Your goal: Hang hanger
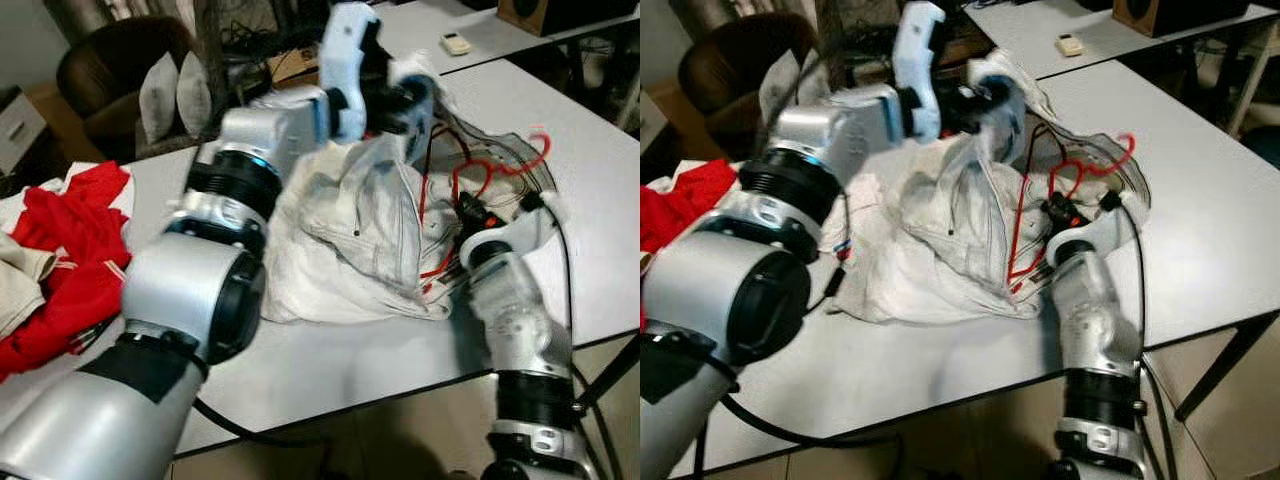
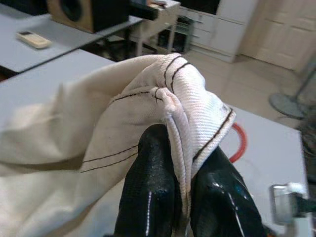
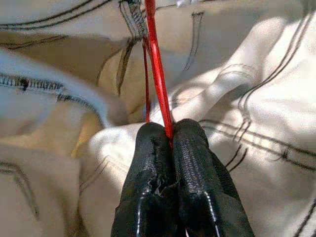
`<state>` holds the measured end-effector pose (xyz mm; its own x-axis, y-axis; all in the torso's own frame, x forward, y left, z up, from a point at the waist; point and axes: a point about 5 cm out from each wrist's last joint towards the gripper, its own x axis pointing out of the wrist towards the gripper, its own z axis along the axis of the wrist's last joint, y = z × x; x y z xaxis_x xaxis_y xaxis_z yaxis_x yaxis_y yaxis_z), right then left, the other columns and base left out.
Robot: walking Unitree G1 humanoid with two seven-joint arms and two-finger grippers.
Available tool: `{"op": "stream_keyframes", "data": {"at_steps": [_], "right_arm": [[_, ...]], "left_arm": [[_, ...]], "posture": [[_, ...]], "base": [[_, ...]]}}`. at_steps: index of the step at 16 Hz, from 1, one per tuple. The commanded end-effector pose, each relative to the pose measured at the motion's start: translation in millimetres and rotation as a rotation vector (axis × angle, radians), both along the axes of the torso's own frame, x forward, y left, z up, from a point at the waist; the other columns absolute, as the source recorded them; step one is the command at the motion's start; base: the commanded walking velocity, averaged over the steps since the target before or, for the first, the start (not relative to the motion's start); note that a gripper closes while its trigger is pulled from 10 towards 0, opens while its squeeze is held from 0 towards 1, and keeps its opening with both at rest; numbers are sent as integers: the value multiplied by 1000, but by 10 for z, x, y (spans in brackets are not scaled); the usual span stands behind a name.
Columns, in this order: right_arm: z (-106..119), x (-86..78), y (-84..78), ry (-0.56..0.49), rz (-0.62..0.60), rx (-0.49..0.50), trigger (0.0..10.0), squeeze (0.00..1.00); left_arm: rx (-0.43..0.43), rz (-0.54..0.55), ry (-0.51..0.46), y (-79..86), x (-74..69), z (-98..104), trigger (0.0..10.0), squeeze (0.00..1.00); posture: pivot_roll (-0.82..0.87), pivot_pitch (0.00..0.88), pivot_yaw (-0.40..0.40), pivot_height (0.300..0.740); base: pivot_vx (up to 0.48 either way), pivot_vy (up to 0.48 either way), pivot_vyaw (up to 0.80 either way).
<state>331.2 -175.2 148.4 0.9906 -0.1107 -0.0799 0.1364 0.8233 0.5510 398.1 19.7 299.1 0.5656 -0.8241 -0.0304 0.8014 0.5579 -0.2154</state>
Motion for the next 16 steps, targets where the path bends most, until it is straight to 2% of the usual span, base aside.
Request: {"op": "stream_keyframes", "data": {"at_steps": [1,3,5,6,7,9,10,11,14,15,16], "right_arm": [[11,6,-9,-13,-62,4,10000,0],[34,13,6,-44,-96,58,10000,0],[133,54,107,-117,-33,145,10000,0],[151,62,121,-127,-22,155,10000,0],[112,100,209,-73,23,167,10000,0],[53,122,279,-16,48,171,10000,0],[-41,121,313,50,54,227,10000,0],[-200,101,311,154,38,230,10000,0],[-505,-6,263,335,23,150,10000,0],[-533,-38,240,353,19,146,10000,0],[-529,-91,202,364,32,144,10000,0]], "left_arm": [[-53,23,-56,61,5,276,0,0],[-105,29,-26,40,-6,378,0,0],[-151,8,28,-32,-48,445,0,0],[-155,6,33,-43,-53,452,0,0],[-186,10,58,-65,-65,502,0,0],[-223,30,78,-60,-62,554,0,0],[-273,72,104,-6,-41,619,0,0],[-302,109,113,48,-21,660,0,0],[-295,205,70,157,38,677,0,0],[-292,247,54,204,63,685,0,0],[-268,337,2,317,113,701,0,0]], "posture": [[-181,0,270,740],[-178,0,267,740],[-167,0,252,740],[-167,0,252,740],[-166,0,238,740],[-164,0,227,740],[-165,0,210,740],[-163,0,200,740],[-164,0,184,740],[-167,0,182,740],[-174,0,184,740]], "base": [[0,0,0],[0,0,0],[0,0,0],[0,0,0],[0,0,0],[0,0,0],[0,0,0],[0,0,0],[0,0,0],[0,0,0],[0,0,0]]}}
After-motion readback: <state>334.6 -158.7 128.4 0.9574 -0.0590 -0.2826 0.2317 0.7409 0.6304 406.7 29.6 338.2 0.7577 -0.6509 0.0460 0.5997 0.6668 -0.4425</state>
